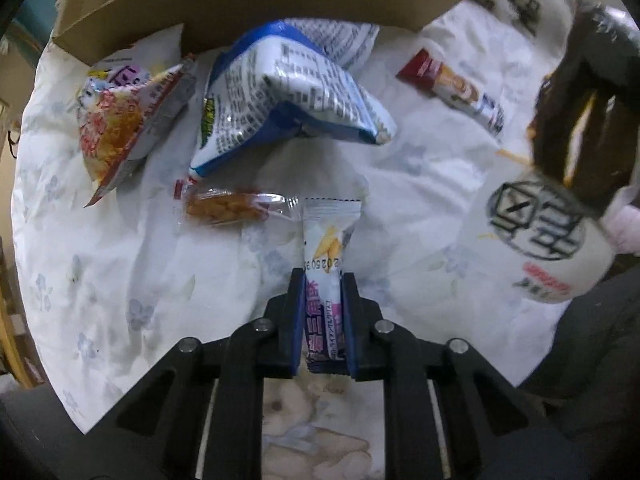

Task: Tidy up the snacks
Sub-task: 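Carry both held packets over the box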

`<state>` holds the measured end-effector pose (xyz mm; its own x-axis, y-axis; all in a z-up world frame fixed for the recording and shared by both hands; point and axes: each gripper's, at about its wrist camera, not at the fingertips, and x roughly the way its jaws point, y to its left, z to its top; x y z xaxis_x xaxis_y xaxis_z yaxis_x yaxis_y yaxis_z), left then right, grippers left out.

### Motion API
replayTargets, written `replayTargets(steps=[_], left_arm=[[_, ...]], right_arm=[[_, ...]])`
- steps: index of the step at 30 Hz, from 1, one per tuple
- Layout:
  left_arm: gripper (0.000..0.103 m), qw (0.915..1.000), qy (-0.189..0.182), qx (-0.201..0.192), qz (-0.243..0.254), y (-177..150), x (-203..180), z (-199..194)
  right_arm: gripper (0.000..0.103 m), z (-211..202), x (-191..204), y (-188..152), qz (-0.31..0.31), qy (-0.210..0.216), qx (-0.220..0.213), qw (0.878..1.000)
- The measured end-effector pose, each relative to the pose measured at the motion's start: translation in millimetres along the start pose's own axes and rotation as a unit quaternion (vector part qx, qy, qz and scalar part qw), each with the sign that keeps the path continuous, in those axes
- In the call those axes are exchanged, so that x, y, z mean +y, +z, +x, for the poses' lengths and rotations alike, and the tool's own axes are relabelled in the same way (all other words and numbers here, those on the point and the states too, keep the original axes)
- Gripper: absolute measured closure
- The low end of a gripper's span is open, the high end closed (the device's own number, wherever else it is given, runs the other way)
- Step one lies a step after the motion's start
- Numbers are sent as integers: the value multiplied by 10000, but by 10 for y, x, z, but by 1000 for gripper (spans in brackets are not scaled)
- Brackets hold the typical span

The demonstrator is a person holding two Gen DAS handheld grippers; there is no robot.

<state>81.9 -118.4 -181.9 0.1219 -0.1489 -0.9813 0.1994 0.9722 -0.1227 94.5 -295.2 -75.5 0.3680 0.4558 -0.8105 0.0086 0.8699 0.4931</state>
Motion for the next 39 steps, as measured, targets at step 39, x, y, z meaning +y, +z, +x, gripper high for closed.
replayTargets(steps=[39], left_arm=[[89, 9781, 503, -1824, -866, 463, 785, -1683]], right_arm=[[91, -335, 394, 167, -614, 768, -743, 9924]])
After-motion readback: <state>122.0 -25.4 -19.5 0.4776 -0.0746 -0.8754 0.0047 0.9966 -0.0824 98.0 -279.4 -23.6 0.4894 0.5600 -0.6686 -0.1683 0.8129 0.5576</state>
